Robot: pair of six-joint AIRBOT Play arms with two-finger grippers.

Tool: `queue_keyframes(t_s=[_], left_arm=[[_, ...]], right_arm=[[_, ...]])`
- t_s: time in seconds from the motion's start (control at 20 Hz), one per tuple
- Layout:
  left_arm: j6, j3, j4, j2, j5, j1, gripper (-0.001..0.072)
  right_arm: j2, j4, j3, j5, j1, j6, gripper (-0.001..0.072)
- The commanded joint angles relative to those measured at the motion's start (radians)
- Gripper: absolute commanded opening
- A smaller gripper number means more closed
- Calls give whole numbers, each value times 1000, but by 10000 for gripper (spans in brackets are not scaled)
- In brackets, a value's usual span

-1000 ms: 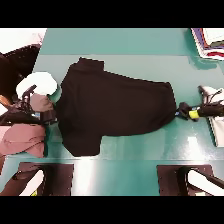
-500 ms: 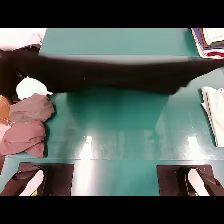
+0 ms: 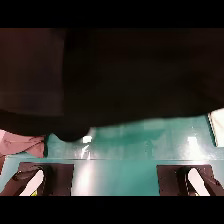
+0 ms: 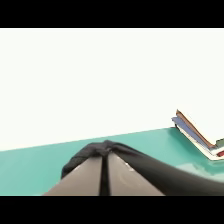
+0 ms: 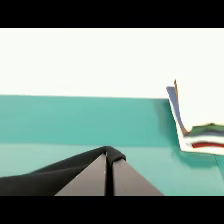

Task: Fold the shirts.

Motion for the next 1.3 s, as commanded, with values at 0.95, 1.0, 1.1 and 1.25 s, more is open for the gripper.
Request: queue_keyframes(t_s=[0.95,1.0,1.1,1.25], left_arm=[[49,-362,140,-895,338,-161,23],[55,-359,142,-895,298,-158,24],[57,-360,159,-895,169,-145,23],[112,-399,186,-895,70,-145,23]], right_arm=[[-1012,-362,69,-16,370,86,17],[-1011,-365,71,-7,374,86,17],[-1011,-365,69,50,377,86,17],[-980,-364,-35,82,380,108,17]])
